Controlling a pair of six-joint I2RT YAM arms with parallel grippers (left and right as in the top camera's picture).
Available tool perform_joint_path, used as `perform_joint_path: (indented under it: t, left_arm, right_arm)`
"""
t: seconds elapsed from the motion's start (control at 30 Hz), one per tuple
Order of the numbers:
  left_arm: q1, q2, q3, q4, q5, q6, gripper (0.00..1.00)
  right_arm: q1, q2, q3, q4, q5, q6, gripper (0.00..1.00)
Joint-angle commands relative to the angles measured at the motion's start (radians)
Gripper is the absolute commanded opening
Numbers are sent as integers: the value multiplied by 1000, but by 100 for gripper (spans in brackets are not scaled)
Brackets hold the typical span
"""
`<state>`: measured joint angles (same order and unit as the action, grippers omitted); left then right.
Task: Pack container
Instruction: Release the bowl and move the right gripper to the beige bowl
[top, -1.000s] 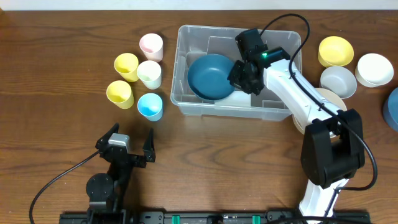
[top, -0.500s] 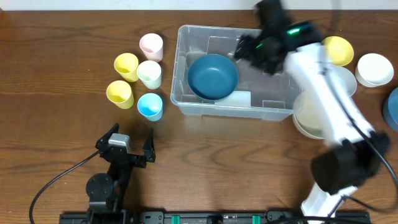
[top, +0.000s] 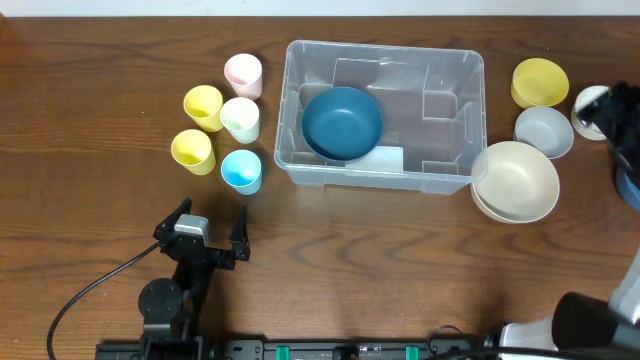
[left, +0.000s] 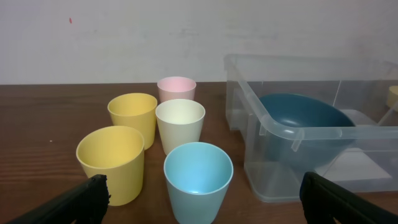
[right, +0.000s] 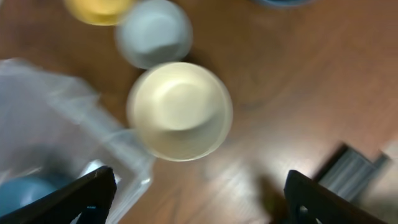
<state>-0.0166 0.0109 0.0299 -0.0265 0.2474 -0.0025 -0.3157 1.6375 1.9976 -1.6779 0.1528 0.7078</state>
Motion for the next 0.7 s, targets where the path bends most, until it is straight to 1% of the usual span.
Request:
perform_joint_path:
  t: [0.0, 0.07, 0.27, 0.5, 0.67]
  left_arm:
    - [5, -7, -26, -20, -1, 6, 98]
    - [5, -7, -26, -20, -1, 6, 98]
    - [5, -7, -26, -20, -1, 6, 98]
    - [5, -7, -26, -20, -1, 6, 98]
    - [5, -7, -26, -20, -1, 6, 98]
  right_arm:
    - [-38, 22, -142, 45, 20, -45, 88]
    - [-43, 22, -229, 92, 19, -67, 88]
    - [-46, 22, -497, 269, 19, -70, 93]
    - [-46, 23, -689, 464, 16, -127, 99]
    - [-46, 23, -816, 591, 15, -127, 99]
